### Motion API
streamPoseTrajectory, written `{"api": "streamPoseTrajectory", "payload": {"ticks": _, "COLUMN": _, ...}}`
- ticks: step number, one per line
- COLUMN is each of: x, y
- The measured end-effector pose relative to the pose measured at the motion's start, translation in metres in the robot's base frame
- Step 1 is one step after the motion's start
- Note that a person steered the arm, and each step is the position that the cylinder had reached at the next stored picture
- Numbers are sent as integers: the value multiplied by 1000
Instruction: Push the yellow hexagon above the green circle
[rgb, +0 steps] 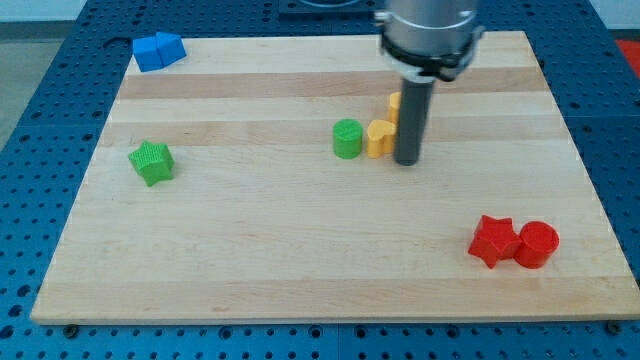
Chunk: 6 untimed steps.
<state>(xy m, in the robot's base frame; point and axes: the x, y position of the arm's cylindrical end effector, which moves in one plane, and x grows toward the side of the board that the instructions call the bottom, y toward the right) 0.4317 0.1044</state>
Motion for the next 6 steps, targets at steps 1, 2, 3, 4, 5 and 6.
{"api": "streamPoseTrajectory", "payload": {"ticks": 1, "x": -38, "y": 63}}
{"api": "streamPoseTrajectory", "payload": {"ticks": 2, "x": -82, "y": 68}}
{"api": "streamPoseTrajectory", "payload": {"ticks": 3, "x": -77, "y": 17}}
{"api": "streamPoseTrajectory", "payload": {"ticks": 4, "x": -70, "y": -27}}
{"api": "streamPoseTrajectory", "payload": {"ticks": 5, "x": -71, "y": -32}}
{"api": "streamPoseTrajectory", "payload": {"ticks": 6, "x": -104, "y": -14}}
